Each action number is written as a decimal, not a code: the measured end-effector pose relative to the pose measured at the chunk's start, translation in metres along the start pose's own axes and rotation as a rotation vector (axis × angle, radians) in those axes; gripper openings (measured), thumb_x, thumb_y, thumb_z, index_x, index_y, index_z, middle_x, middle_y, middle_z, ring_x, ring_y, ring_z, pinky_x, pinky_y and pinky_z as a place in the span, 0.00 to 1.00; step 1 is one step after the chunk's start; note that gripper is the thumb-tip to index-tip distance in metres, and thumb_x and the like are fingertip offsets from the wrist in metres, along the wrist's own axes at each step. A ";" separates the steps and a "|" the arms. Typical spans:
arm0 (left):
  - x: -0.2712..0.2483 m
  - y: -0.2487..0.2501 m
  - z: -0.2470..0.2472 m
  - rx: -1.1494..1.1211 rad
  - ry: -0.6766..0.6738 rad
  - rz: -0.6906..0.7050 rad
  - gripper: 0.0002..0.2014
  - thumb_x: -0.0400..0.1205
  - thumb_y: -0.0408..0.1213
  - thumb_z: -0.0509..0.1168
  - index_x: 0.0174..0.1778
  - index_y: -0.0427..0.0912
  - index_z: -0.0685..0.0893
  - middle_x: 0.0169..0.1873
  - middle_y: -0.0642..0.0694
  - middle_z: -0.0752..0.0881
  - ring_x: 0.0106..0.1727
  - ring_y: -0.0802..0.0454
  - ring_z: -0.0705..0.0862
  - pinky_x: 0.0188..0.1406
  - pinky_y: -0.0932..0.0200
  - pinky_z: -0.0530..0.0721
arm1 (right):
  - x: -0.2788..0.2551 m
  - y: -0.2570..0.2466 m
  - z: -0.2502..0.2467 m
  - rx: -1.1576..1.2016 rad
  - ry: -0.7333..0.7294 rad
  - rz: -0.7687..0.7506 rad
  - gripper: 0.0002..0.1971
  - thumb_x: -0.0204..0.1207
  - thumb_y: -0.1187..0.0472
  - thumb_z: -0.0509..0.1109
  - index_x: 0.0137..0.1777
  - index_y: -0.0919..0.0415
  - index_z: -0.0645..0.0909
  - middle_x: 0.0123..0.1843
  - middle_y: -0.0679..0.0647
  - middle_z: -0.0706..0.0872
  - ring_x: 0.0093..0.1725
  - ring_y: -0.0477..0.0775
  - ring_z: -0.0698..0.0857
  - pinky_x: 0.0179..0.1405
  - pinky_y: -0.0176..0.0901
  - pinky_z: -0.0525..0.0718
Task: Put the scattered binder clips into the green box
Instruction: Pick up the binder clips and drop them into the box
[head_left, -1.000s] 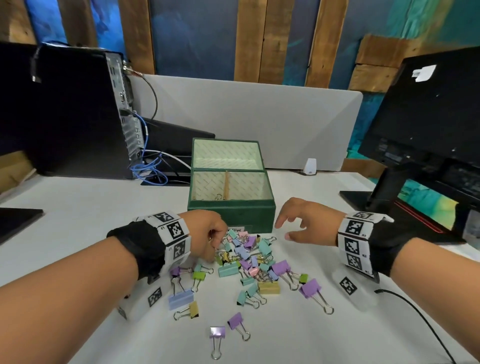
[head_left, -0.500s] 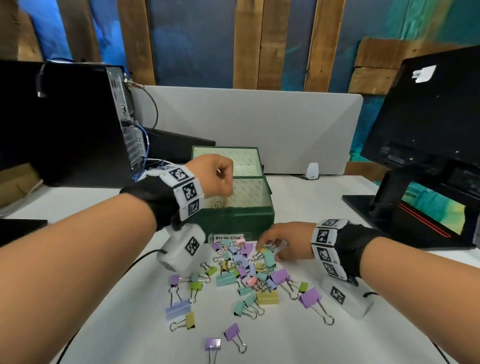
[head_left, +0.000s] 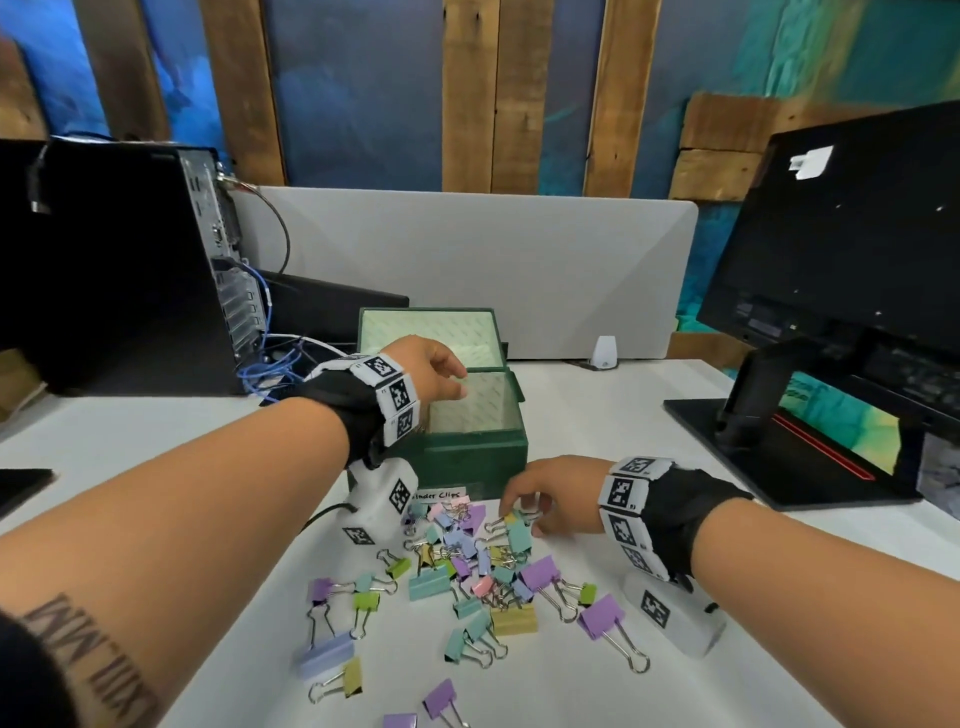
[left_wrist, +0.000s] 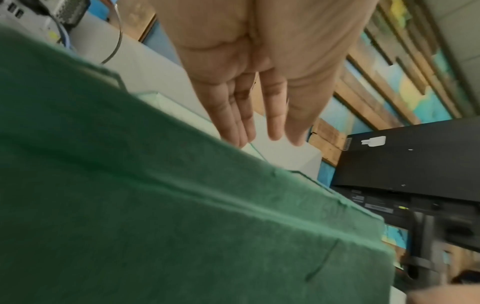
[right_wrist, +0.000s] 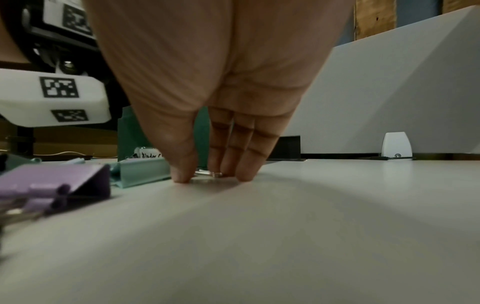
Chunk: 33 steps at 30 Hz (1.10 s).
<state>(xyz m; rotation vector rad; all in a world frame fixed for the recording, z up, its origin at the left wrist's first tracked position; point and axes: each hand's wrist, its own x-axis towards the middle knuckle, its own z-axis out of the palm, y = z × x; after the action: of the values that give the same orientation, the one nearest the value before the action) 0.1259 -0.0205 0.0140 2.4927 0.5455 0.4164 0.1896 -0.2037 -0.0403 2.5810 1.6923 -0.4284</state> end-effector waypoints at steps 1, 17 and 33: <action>-0.005 -0.001 -0.003 0.001 0.007 0.012 0.13 0.74 0.40 0.74 0.53 0.45 0.88 0.46 0.51 0.84 0.46 0.55 0.81 0.42 0.65 0.76 | 0.001 0.001 0.001 0.001 0.001 0.003 0.18 0.76 0.63 0.69 0.65 0.50 0.79 0.60 0.53 0.82 0.49 0.48 0.75 0.51 0.36 0.73; -0.097 -0.060 -0.017 0.579 -0.705 -0.202 0.29 0.66 0.46 0.77 0.60 0.66 0.75 0.50 0.45 0.90 0.28 0.53 0.82 0.25 0.71 0.78 | -0.001 -0.002 0.001 -0.020 -0.013 0.012 0.17 0.77 0.60 0.68 0.64 0.42 0.81 0.61 0.52 0.81 0.59 0.53 0.82 0.59 0.41 0.78; -0.110 -0.057 0.005 0.431 -0.555 -0.026 0.15 0.76 0.46 0.69 0.58 0.60 0.84 0.55 0.52 0.85 0.41 0.51 0.86 0.40 0.65 0.84 | 0.002 0.005 0.004 0.002 0.052 0.072 0.14 0.74 0.64 0.70 0.58 0.52 0.82 0.54 0.49 0.83 0.55 0.52 0.82 0.56 0.40 0.79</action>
<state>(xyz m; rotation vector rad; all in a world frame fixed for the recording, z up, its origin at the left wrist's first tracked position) 0.0158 -0.0296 -0.0425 2.8300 0.4684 -0.4463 0.1941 -0.2047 -0.0457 2.6669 1.6090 -0.3633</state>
